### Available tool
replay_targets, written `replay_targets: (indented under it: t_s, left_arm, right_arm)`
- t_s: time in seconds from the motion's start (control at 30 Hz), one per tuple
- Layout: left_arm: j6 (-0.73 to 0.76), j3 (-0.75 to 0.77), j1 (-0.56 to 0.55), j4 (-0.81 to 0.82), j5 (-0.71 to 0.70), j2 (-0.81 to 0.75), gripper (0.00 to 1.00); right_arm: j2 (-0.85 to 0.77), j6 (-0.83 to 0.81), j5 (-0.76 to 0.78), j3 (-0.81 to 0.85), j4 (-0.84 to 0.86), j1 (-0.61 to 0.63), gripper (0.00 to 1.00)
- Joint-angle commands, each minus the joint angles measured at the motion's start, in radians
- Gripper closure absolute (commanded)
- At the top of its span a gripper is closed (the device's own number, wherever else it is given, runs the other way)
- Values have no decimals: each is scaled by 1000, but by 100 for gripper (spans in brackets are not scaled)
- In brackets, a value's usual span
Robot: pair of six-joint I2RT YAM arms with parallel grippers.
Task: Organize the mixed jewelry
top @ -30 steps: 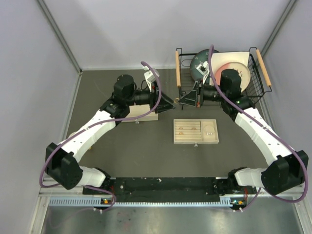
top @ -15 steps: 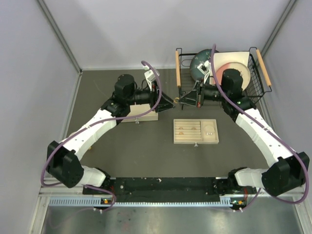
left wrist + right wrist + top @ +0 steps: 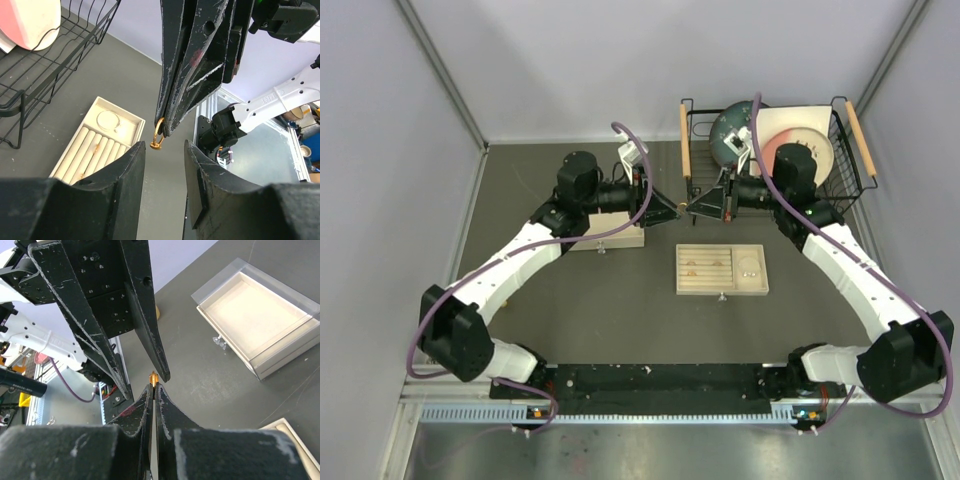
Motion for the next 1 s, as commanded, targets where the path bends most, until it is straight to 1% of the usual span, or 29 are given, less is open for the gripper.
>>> replay_targets:
  t_s: [0.0, 0.37, 0.53, 0.57, 0.73, 0.8, 0.83, 0.87, 0.93, 0.97]
  left_arm:
    - [-22, 46, 4, 65, 25, 6, 60]
    - [-47, 52, 4, 84, 37, 17, 69]
    - [-62, 57, 4, 94, 49, 26, 79]
    - [-63, 57, 4, 95, 51, 28, 84]
    - [-88, 58, 4, 106, 57, 37, 97]
    - [-97, 63, 4, 106, 57, 41, 100]
    - [-97, 64, 5, 101, 57, 41, 100]
    - [-94, 70, 4, 98, 55, 43, 100]
    - [-76, 80, 4, 56, 45, 46, 100]
    - [-45, 89, 5, 39, 30, 46, 100]
  right_arm:
    - [-31, 0, -12, 6, 44, 6, 100]
    - [-31, -4, -9, -10, 46, 9, 100]
    - [-33, -6, -6, -10, 46, 8, 100]
    - [-33, -4, -6, -10, 47, 8, 100]
    - [-33, -7, -5, -14, 47, 12, 100]
    - [-33, -10, -5, -16, 44, 15, 100]
    - [-36, -15, -3, -16, 38, 14, 97]
    - [-37, -17, 0, -14, 35, 15, 88]
    - [-46, -30, 8, -10, 15, 12, 76]
    - [-51, -35, 21, 0, 4, 14, 69]
